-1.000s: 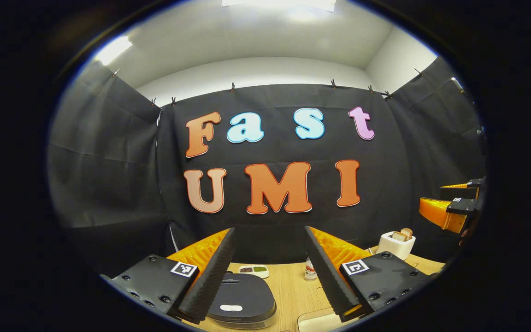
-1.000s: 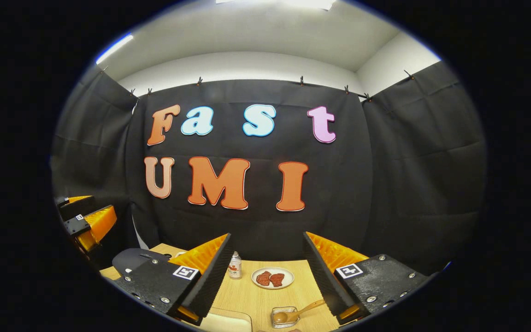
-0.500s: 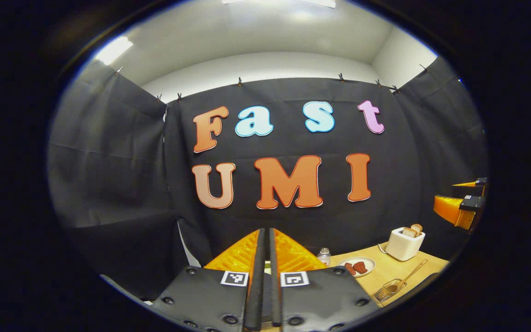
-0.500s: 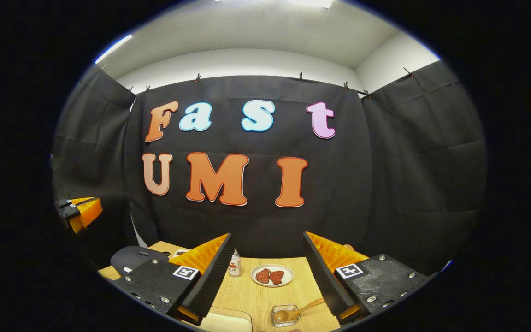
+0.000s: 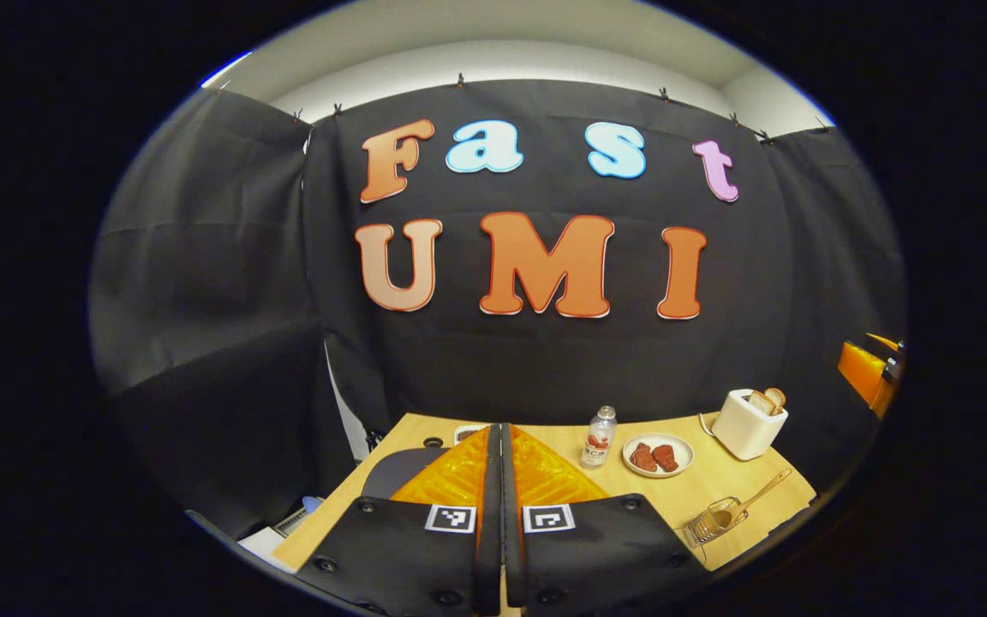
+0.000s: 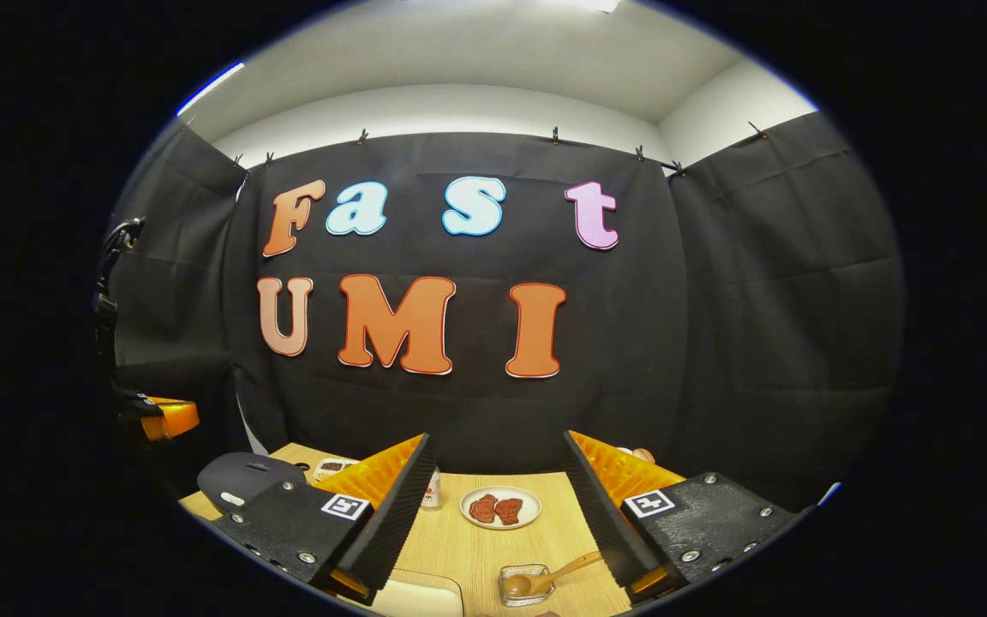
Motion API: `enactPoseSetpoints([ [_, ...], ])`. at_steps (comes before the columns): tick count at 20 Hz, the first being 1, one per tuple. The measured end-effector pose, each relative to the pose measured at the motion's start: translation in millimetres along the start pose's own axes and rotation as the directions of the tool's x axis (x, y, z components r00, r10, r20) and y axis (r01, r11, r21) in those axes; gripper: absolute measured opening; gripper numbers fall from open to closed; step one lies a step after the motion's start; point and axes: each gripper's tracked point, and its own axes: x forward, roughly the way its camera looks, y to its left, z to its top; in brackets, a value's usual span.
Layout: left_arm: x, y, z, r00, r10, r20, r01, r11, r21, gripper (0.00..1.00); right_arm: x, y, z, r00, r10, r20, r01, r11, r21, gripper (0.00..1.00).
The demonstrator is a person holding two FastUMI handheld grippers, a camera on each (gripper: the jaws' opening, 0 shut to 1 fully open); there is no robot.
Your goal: Close the left gripper, press the button to open the rice cooker; take a wooden spoon from the chopstick holder with the right hand, scoop a spoonful of rice and pour it into the rice cooker, then put the wooden spoon back into the chopstick holder.
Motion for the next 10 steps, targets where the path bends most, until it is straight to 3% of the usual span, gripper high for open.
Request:
enactPoseSetpoints([
  [2, 12, -1, -18, 0.995, -0.014, -0.096, 0.011, 0.999, -0.031, 0.06, 2, -3, -6, 1.0, -0.005, -0.016, 0.005, 1.0, -0.001, 0.93],
  [3, 17, 3, -27, 0.99, -0.02, -0.141, 0.014, 0.999, -0.047, 0.02, 2, -4, -9, 1.0, -0.006, -0.023, 0.006, 1.0, 0.001, 0.93],
  [6, 31, 13, -54, 0.956, -0.037, -0.291, 0.012, 0.996, -0.087, 0.06, 4, -8, -16, 0.999, -0.012, -0.04, 0.012, 1.0, -0.001, 0.93],
  [8, 39, 18, -69, 0.935, -0.008, -0.354, -0.031, 0.994, -0.105, 0.06, 6, -11, -21, 0.998, -0.018, -0.054, 0.018, 1.0, -0.006, 0.93],
  [10, 44, 4, -79, 0.932, -0.019, -0.363, -0.019, 0.995, -0.101, 0.06, 8, -16, -26, 0.997, -0.024, -0.067, 0.024, 1.0, -0.006, 0.93],
])
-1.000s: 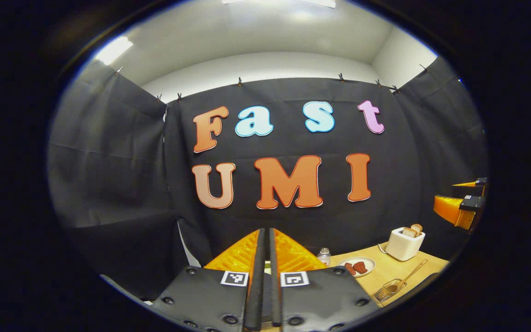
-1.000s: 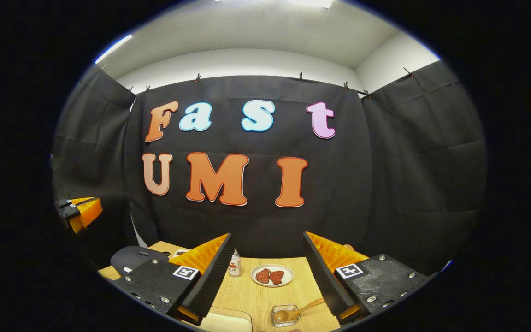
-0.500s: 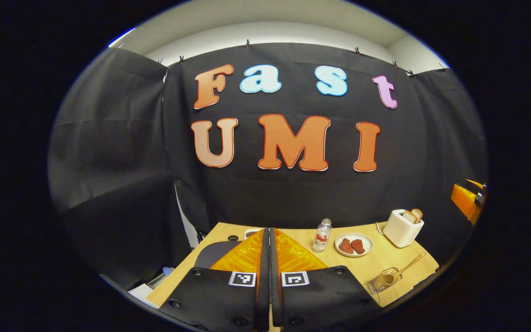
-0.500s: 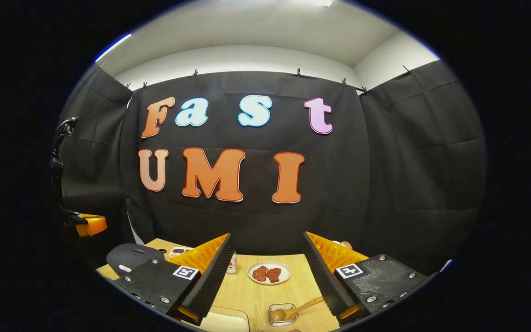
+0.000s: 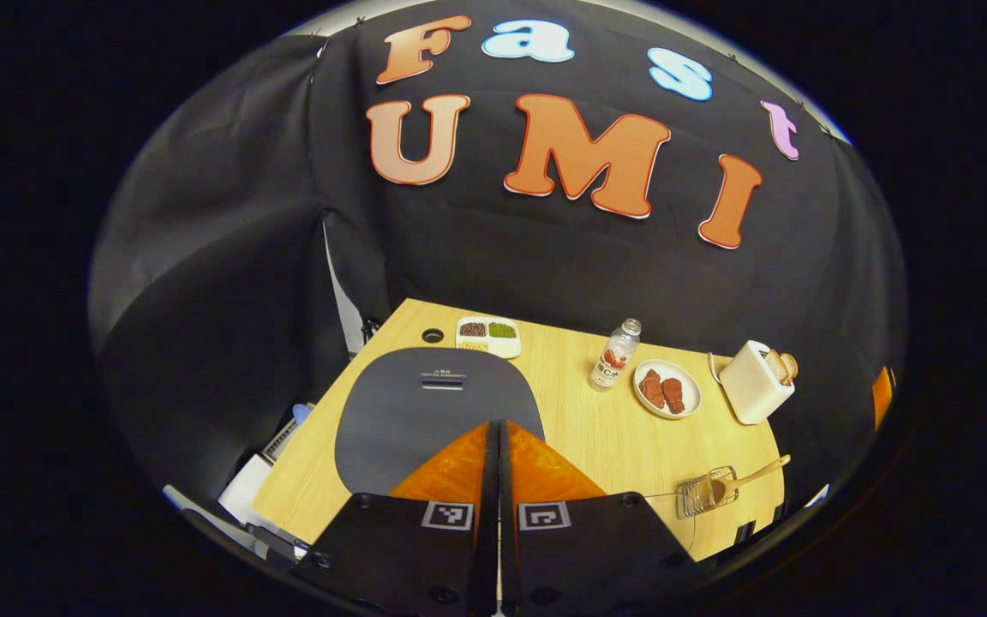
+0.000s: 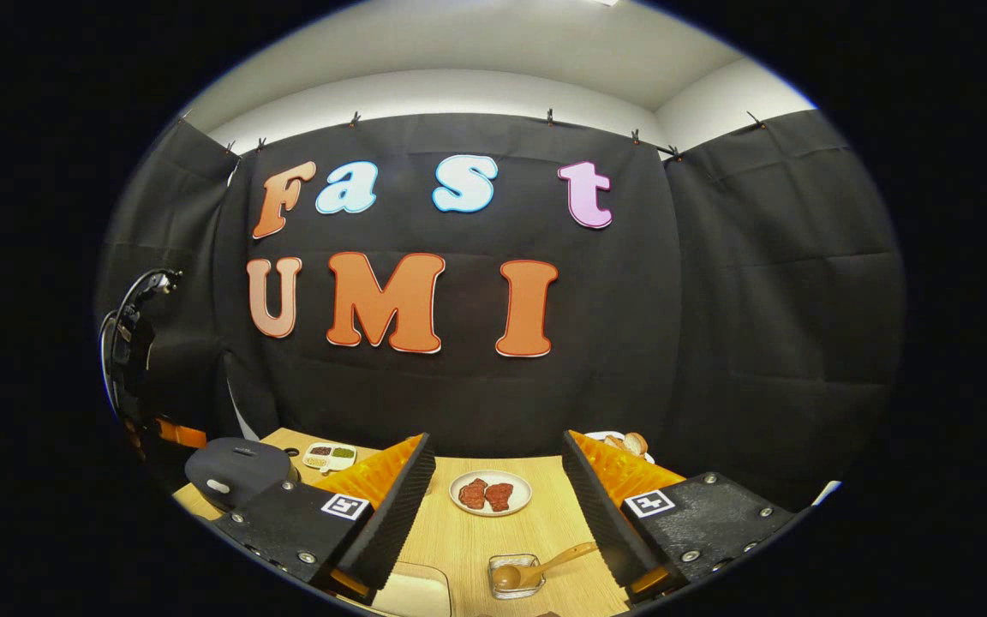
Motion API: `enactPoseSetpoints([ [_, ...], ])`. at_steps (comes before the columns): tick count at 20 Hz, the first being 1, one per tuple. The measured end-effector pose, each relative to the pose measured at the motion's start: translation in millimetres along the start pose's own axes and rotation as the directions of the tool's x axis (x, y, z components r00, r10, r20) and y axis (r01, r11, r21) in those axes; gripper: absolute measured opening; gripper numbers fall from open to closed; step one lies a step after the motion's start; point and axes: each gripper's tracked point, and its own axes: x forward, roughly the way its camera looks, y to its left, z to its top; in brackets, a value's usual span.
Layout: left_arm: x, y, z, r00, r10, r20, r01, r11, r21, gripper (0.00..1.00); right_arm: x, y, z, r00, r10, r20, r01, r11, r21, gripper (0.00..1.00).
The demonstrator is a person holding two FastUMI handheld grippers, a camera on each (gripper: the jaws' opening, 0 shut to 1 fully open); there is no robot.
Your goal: Close the left gripper, press the button to open the rice cooker; take a wooden spoon from the chopstick holder with the right hand, scoop a spoonful of rice and pour it into the rice cooker, then put the wooden spoon back into the chopstick holder.
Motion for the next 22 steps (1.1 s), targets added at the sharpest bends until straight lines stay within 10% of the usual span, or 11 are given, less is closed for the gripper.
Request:
enactPoseSetpoints([
  [6, 28, 8, -22, 0.99, -0.039, -0.136, 0.033, 0.998, -0.047, 0.06, 3, -8, -14, 0.999, -0.021, -0.034, 0.021, 1.0, -0.009, 0.93],
  [11, 31, 19, -40, 0.925, -0.129, -0.356, 0.069, 0.982, -0.177, 0.06, 1, -26, -32, 0.996, -0.053, -0.074, 0.053, 0.999, 0.0, 0.93],
  [18, 39, 51, -95, 0.869, -0.039, -0.494, -0.027, 0.992, -0.124, 0.06, -2, -40, -60, 0.989, -0.057, -0.137, 0.065, 0.997, 0.052, 0.93],
  [22, 45, 63, -98, 0.883, -0.014, -0.469, -0.044, 0.993, -0.112, 0.06, -3, -42, -70, 0.986, -0.047, -0.158, 0.059, 0.996, 0.068, 0.93],
])
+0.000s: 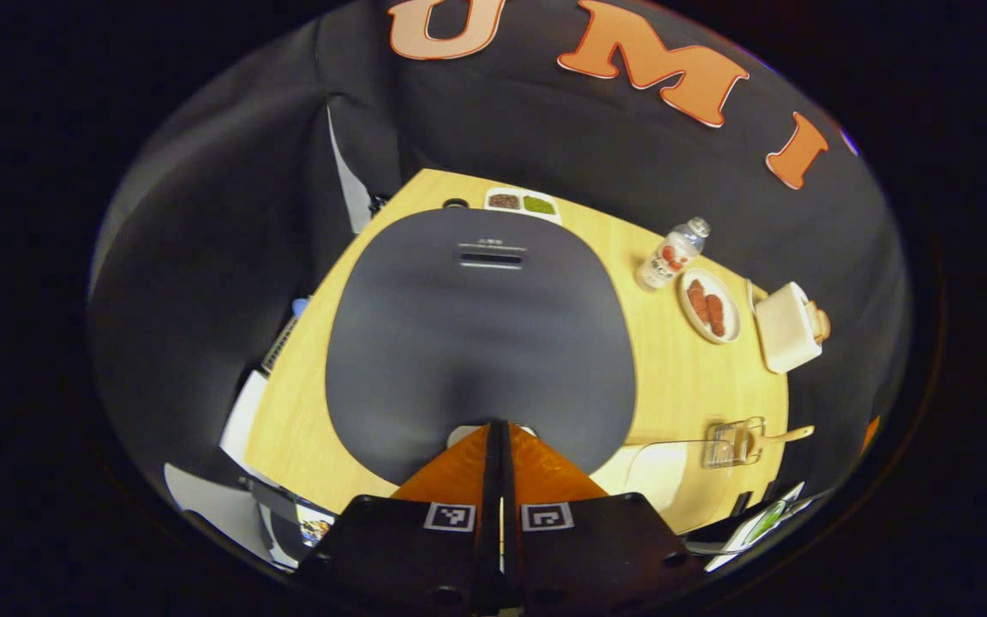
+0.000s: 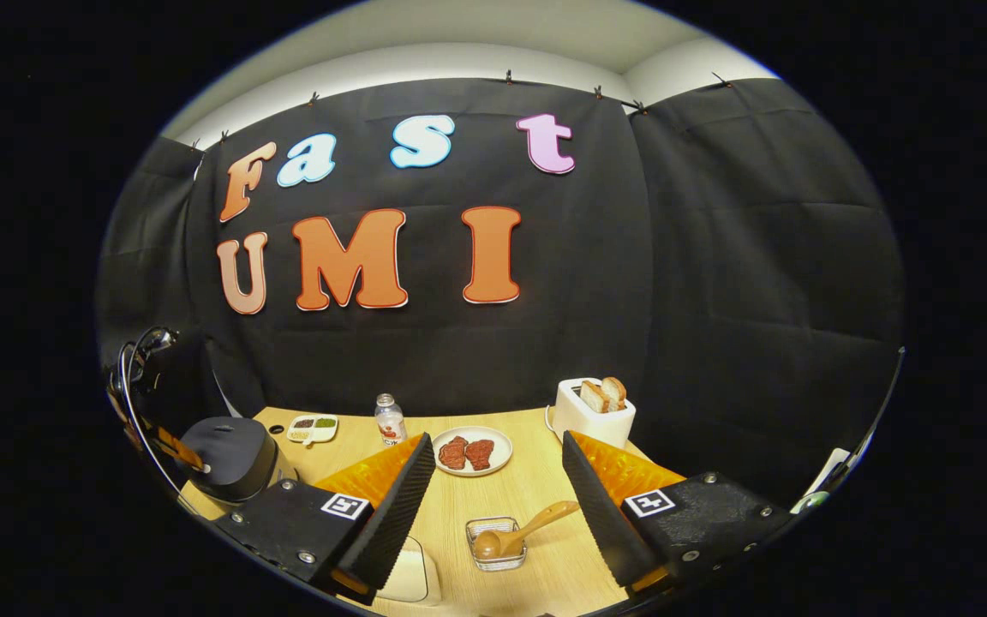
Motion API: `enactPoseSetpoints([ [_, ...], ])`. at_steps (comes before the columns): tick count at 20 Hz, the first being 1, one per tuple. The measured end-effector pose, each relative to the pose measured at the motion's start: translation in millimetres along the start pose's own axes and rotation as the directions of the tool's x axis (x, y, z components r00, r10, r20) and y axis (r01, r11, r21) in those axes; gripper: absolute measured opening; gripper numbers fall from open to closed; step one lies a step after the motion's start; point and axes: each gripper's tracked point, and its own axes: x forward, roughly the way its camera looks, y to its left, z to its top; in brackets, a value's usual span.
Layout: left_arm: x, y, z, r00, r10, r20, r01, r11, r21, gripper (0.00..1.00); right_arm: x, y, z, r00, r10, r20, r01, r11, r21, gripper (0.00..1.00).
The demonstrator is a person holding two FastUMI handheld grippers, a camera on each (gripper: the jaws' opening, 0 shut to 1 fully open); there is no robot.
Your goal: Close the left gripper, press the button to open the rice cooker; take a wooden spoon from the chopstick holder with the right hand, scoop a spoonful of rice and pour it into the rice cooker, then put the wooden spoon back into the chopstick holder.
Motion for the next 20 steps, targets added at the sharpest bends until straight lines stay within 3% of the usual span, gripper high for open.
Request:
enactPoseSetpoints([
  [2, -2, -5, 4, 0.999, -0.048, -0.025, 0.045, 0.996, -0.081, 0.02, -1, -1, -2, 1.0, -0.001, -0.003, 0.001, 1.0, -0.002, 0.93],
  [3, 0, -1, 7, 0.997, -0.077, -0.029, 0.073, 0.989, -0.127, 0.07, -1, -2, -2, 1.0, 0.0, -0.003, 0.0, 1.0, -0.002, 0.93],
  [5, -2, 1, 7, 0.992, -0.124, -0.019, 0.118, 0.976, -0.184, 0.07, 1, -3, -7, 1.0, 0.001, -0.015, -0.001, 1.0, -0.001, 0.93],
  [9, -20, -1, 15, 0.972, -0.119, 0.202, 0.139, 0.987, -0.086, 0.06, 7, -6, -29, 0.997, 0.008, -0.074, -0.006, 1.0, 0.02, 0.93],
  [10, -33, -4, 24, 0.952, -0.115, 0.282, 0.138, 0.989, -0.061, 0.06, 9, -8, -36, 0.996, 0.01, -0.094, -0.008, 1.0, 0.027, 0.93],
  [12, -66, -5, 47, 0.887, -0.083, 0.454, 0.097, 0.995, -0.008, 0.06, 14, -12, -48, 0.992, 0.012, -0.123, -0.007, 0.999, 0.04, 0.93],
  [14, -102, -2, 70, 0.791, -0.041, 0.61, 0.029, 0.999, 0.029, 0.06, 19, -16, -60, 0.988, 0.014, -0.154, -0.007, 0.999, 0.049, 0.93],
  [15, -118, -5, 72, 0.749, -0.024, 0.662, -0.012, 0.999, 0.049, 0.06, 21, -17, -65, 0.985, 0.021, -0.17, -0.012, 0.998, 0.055, 0.93],
  [17, -134, -4, 68, 0.719, 0.012, 0.695, -0.081, 0.994, 0.067, 0.06, 26, -18, -77, 0.98, 0.033, -0.198, -0.02, 0.997, 0.068, 0.93],
  [20, -169, -4, 74, 0.618, 0.035, 0.785, -0.138, 0.988, 0.064, 0.05, 34, -22, -96, 0.97, 0.041, -0.238, -0.02, 0.996, 0.091, 0.93],
])
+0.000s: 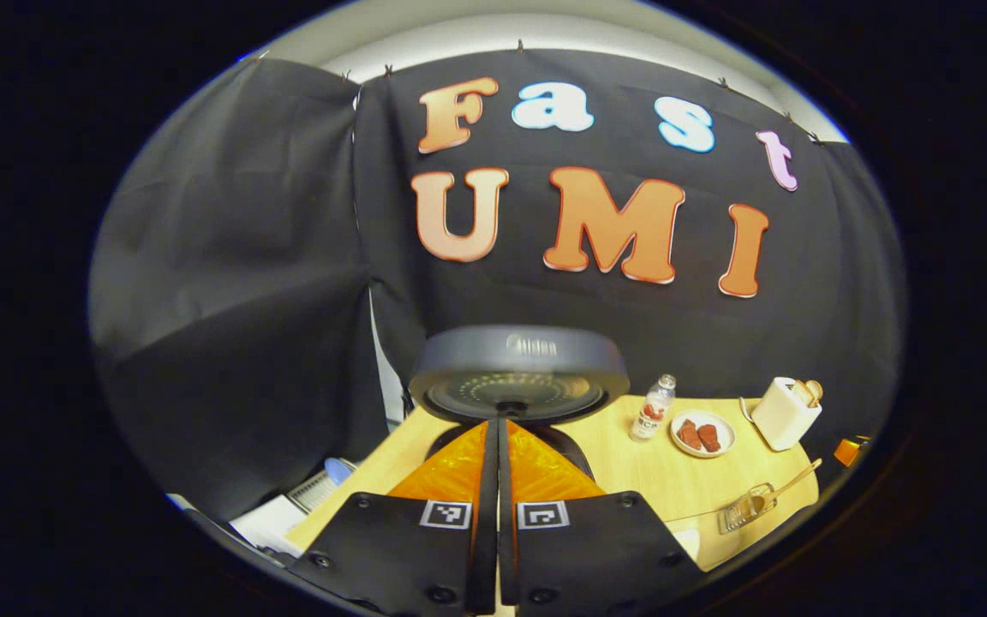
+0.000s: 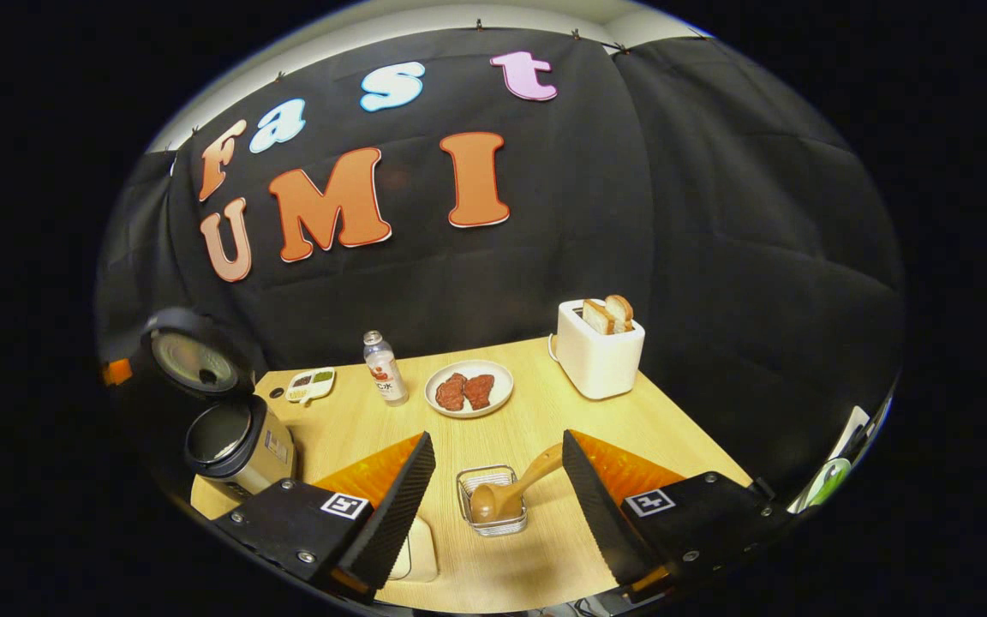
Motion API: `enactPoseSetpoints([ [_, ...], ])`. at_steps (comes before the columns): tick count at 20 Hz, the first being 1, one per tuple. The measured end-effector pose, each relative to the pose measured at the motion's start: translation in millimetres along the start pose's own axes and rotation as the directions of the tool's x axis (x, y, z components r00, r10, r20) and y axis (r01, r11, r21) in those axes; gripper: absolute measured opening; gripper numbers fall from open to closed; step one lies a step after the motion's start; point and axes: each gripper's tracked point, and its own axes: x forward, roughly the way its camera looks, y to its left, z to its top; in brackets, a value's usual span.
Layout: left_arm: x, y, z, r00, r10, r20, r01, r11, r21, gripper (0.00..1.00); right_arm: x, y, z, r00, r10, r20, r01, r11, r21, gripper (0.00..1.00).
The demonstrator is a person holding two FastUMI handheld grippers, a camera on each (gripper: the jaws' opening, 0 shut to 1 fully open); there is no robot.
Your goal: Close the left gripper, press the button to open the rice cooker; take a wooden spoon from the chopstick holder with the right hand, scoop a spoonful of rice and pour it into the rice cooker, then put the wooden spoon back into the chopstick holder.
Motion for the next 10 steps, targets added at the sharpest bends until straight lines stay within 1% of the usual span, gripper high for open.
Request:
enactPoseSetpoints([
  [1, -7, -5, 5, 1.0, 0.001, 0.029, -0.001, 1.0, 0.01, 0.05, 3, 1, -6, 1.0, 0.007, -0.018, -0.007, 1.0, 0.008, 0.93],
  [4, -27, -20, 15, 0.997, -0.01, 0.071, 0.007, 0.999, 0.041, 0.27, 13, -7, -24, 0.998, 0.01, -0.065, -0.008, 1.0, 0.024, 0.93],
  [6, -34, -34, 14, 0.997, -0.022, 0.08, 0.018, 0.999, 0.05, 0.43, 23, -17, -32, 0.996, -0.001, -0.091, 0.005, 0.999, 0.038, 0.93],
  [7, -38, -41, 9, 0.997, -0.024, 0.079, 0.02, 0.998, 0.054, 0.55, 28, -20, -38, 0.994, -0.004, -0.112, 0.009, 0.999, 0.05, 0.93],
  [9, -44, -53, 0, 0.997, -0.025, 0.073, 0.02, 0.998, 0.067, 0.73, 35, -20, -56, 0.985, 0.033, -0.168, -0.016, 0.995, 0.099, 0.93],
  [10, -47, -60, -4, 0.997, -0.031, 0.065, 0.026, 0.997, 0.075, 0.73, 41, -21, -63, 0.981, 0.042, -0.188, -0.02, 0.993, 0.119, 0.93],
])
